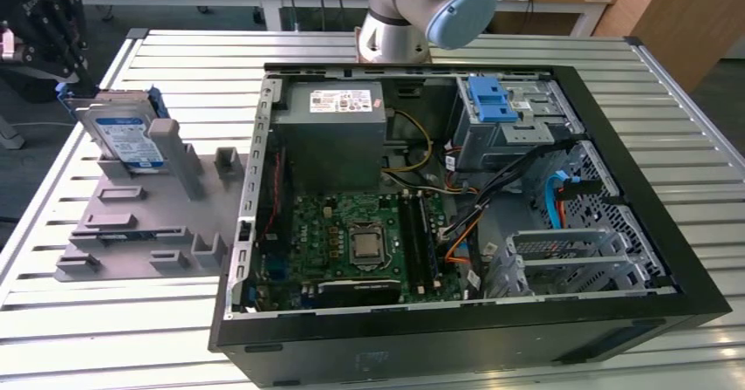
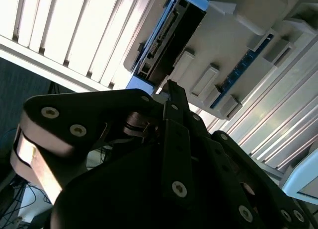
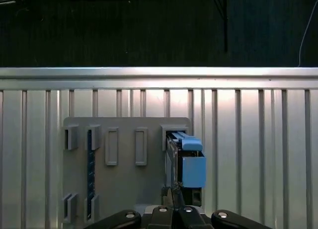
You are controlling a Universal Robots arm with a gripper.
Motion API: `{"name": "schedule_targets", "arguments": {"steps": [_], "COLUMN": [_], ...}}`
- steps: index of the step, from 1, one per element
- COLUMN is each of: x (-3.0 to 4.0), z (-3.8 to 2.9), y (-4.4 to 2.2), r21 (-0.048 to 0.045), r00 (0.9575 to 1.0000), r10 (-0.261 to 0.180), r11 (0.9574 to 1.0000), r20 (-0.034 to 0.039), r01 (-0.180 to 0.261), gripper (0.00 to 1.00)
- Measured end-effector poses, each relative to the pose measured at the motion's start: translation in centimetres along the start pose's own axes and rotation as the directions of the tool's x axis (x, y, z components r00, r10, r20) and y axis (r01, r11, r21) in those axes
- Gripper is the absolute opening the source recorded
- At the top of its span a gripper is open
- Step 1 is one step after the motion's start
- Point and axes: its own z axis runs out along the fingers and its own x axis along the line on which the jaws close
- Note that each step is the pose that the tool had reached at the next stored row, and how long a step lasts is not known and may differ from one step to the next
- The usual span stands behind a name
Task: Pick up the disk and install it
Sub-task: 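Pick up the disk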
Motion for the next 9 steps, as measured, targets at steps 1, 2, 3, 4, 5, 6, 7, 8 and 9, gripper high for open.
{"name": "schedule_targets", "arguments": {"steps": [1,2,3,4,5,6,7,8,9], "x": [0.0,0.0,0.0,0.0,0.0,0.0,0.0,-0.01,-0.02], "z": [0.0,0.0,0.0,0.0,0.0,-0.01,0.0,0.0,0.0], "y": [0.0,0.0,0.0,0.0,0.0,0.02,0.08,0.18,0.31], "r21": [0.0,0.0001,0.0001,0.0001,0.0,0.0,0.0,0.0001,0.0001], "r00": [1.0,1.0,1.0,1.0,1.0,1.0,1.0,1.0,1.0], "r10": [0.0,0.0,0.0,0.0,0.0,0.0,0.0,0.0,0.0], "r11": [1.0,1.0,1.0,1.0,1.0,1.0,1.0,1.0,1.0], "r20": [-0.0001,0.0,0.0,0.0,-0.0001,-0.0001,-0.0001,-0.0001,-0.0001], "r01": [0.0,0.0,0.0,0.0,0.0,0.0,0.0,0.0,0.0], "gripper": [0.11,0.11,0.11,0.11,0.11,0.11,0.11,0.11,0.11]}}
